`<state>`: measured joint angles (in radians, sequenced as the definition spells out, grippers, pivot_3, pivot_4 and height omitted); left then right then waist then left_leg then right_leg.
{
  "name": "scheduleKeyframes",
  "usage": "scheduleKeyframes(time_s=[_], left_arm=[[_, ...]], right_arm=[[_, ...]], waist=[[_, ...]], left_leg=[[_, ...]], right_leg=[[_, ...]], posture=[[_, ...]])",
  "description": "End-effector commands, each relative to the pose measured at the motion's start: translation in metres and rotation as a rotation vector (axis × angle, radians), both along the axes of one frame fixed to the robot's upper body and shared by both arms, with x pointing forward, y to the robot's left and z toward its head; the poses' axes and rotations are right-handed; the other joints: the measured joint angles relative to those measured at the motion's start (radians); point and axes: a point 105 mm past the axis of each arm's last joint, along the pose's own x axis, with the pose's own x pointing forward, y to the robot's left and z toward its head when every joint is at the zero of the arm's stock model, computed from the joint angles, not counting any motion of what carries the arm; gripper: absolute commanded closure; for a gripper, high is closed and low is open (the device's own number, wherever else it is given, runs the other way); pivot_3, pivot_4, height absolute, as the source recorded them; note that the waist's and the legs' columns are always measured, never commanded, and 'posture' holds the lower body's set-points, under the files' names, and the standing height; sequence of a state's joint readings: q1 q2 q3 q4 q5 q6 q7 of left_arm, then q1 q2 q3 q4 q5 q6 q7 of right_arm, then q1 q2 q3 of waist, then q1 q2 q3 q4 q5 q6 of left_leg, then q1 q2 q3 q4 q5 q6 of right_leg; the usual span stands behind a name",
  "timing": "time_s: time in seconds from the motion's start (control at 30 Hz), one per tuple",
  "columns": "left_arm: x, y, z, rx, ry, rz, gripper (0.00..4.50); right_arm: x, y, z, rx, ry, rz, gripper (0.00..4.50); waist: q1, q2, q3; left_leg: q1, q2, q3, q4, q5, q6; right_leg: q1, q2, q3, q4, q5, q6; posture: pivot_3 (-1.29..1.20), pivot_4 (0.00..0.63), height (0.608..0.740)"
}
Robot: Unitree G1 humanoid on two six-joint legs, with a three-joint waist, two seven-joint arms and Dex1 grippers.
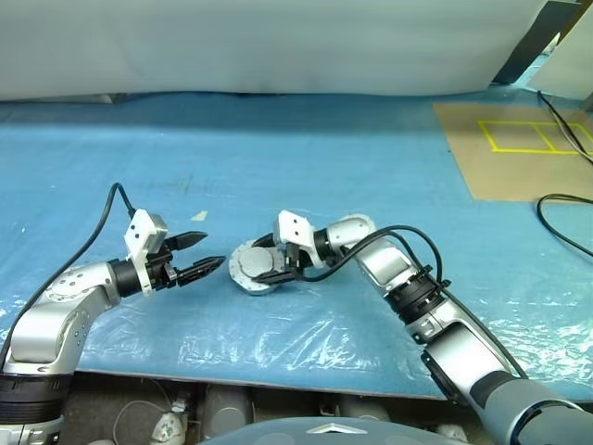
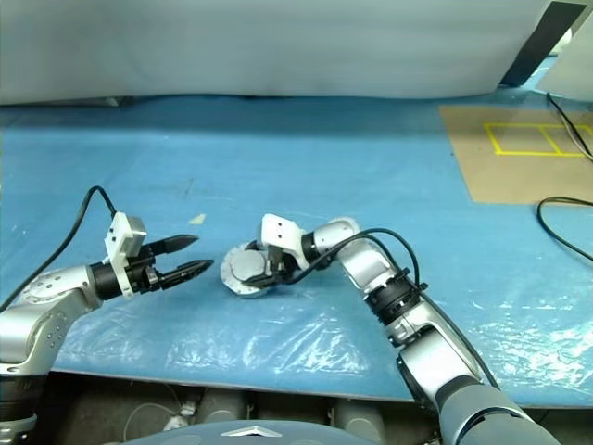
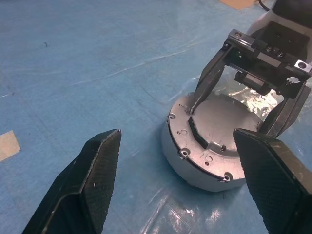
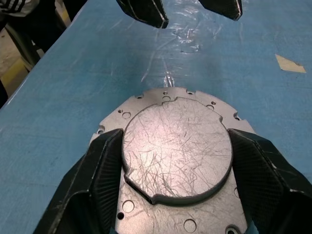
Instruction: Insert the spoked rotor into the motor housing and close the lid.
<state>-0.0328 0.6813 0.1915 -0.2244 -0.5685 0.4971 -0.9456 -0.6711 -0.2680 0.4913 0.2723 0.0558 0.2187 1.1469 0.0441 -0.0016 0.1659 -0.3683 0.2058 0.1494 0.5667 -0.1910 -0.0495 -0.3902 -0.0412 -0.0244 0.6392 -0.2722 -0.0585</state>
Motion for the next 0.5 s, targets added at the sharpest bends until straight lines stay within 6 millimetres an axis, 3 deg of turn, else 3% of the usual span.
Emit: scheduleKeyframes(time_s=[0.03,0.27,0.5], left_arm=[[0.000,-0.004,0.011,-0.001,-0.056,-0.013,0.62],[-0.001,-0.008,0.011,-0.006,-0.057,-0.026,0.62],[-0.001,-0.012,0.010,-0.009,-0.053,-0.037,0.62]], right_arm=[[-0.003,-0.004,-0.009,-0.034,0.021,0.006,1.54],[0.000,-0.006,-0.009,-0.023,0.044,-0.035,1.54],[0.002,-0.006,-0.022,-0.051,0.069,-0.089,1.54]], waist=[[0.000,0.000,0.000],[0.001,0.000,0.000],[0.000,0.000,0.000]], left_leg=[[0.000,0.000,0.000,0.000,0.000,0.000],[0.000,0.000,0.000,0.000,0.000,0.000],[0.002,0.000,0.000,0.000,0.000,0.000]], right_leg=[[0.000,0.000,0.000,0.000,0.000,0.000],[0.000,0.000,0.000,0.000,0.000,0.000],[0.001,0.000,0.000,0.000,-0.001,-0.001]], posture=[[0.00,0.150,0.740],[0.00,0.150,0.740],[0.00,0.150,0.740]])
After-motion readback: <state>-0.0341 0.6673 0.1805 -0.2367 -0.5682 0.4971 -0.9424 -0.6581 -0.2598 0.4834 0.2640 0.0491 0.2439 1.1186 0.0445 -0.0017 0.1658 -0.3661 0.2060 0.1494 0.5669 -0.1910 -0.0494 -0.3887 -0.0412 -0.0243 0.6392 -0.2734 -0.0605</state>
